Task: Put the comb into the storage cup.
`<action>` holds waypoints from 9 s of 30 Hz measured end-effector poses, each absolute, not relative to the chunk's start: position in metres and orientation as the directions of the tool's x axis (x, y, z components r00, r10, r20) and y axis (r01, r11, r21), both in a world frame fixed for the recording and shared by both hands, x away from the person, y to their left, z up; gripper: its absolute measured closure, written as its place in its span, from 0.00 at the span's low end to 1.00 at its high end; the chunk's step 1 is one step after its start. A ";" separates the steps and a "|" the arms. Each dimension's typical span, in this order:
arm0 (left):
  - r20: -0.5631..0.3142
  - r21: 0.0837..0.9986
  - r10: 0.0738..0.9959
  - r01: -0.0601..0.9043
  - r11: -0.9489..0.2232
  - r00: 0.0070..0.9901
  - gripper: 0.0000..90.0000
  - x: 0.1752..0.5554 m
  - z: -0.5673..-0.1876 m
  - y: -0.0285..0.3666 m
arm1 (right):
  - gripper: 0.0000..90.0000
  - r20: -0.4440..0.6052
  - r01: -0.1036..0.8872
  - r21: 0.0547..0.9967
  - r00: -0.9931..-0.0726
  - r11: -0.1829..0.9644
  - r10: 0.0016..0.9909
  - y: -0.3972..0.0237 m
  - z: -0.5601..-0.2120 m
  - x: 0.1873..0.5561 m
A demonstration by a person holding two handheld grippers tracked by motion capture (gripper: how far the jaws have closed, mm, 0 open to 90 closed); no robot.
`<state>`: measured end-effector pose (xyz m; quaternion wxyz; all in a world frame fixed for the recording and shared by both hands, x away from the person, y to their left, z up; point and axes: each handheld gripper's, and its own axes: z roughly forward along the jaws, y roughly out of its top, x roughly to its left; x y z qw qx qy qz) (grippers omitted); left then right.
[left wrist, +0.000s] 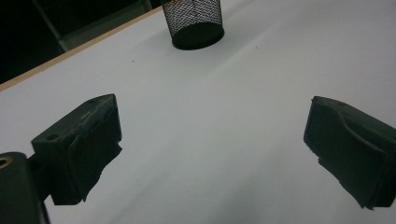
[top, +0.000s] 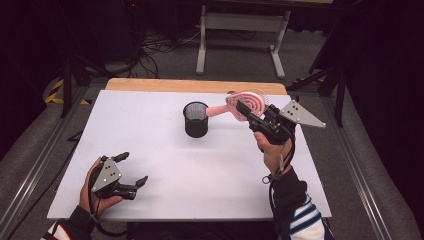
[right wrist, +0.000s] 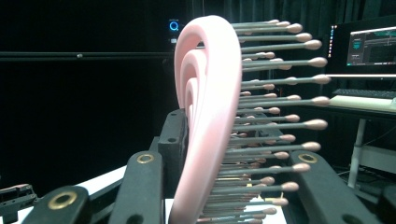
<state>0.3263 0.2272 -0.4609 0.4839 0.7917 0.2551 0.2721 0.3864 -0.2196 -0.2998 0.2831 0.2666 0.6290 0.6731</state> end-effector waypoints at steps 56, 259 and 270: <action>0.177 0.911 0.651 0.128 -0.393 0.738 0.06 0.325 -0.460 0.226 | 0.70 0.048 0.095 0.995 -0.650 0.018 0.759 -0.166 -0.328 0.453; 0.192 0.894 0.628 0.129 -0.428 0.754 0.06 0.326 -0.461 0.223 | 0.06 -0.127 0.142 0.961 -0.534 0.237 0.836 -0.146 -0.354 0.461; 0.192 0.896 0.630 0.128 -0.426 0.753 0.06 0.326 -0.461 0.223 | 0.04 -0.134 0.146 0.959 -0.523 0.243 0.842 -0.145 -0.359 0.460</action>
